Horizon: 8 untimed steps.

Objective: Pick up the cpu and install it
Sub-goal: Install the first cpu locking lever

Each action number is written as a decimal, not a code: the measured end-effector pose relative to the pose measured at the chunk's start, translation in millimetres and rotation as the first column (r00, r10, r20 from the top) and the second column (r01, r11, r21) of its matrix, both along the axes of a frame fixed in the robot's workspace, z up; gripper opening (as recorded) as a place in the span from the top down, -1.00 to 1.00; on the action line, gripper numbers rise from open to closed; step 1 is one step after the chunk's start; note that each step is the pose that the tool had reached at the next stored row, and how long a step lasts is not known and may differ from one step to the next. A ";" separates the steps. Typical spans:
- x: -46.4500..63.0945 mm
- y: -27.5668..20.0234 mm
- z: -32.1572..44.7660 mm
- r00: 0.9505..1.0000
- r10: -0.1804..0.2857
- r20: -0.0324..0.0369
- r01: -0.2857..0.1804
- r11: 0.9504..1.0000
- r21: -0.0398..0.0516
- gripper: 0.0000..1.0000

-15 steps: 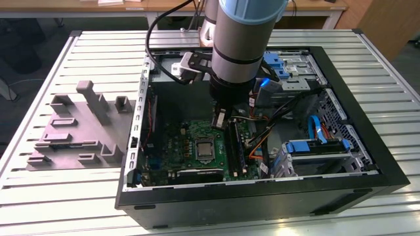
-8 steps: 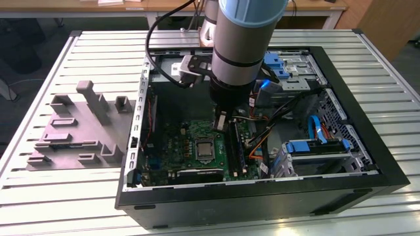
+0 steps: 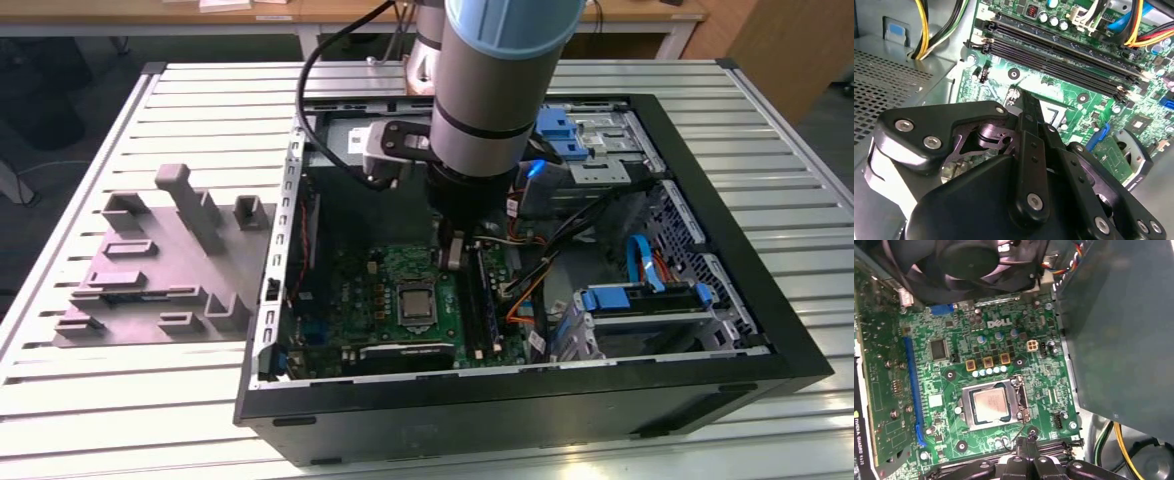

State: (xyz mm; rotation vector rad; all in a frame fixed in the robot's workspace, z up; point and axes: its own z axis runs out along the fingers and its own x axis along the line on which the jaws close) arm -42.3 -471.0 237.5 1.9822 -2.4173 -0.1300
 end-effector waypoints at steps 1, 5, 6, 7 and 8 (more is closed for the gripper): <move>0.0 0.0 -0.1 1.000 0.005 0.000 -0.005 1.000 -0.007 0.79; -0.2 -0.5 -1.4 0.999 0.041 0.000 -0.041 0.999 -0.018 0.79; -0.3 -1.1 -1.9 0.999 0.047 0.000 -0.047 0.999 -0.018 0.79; -0.2 -1.7 -2.4 0.999 0.053 0.000 -0.052 0.998 -0.018 0.79; -0.2 -2.4 -2.7 0.998 0.057 0.000 -0.057 0.998 -0.018 0.79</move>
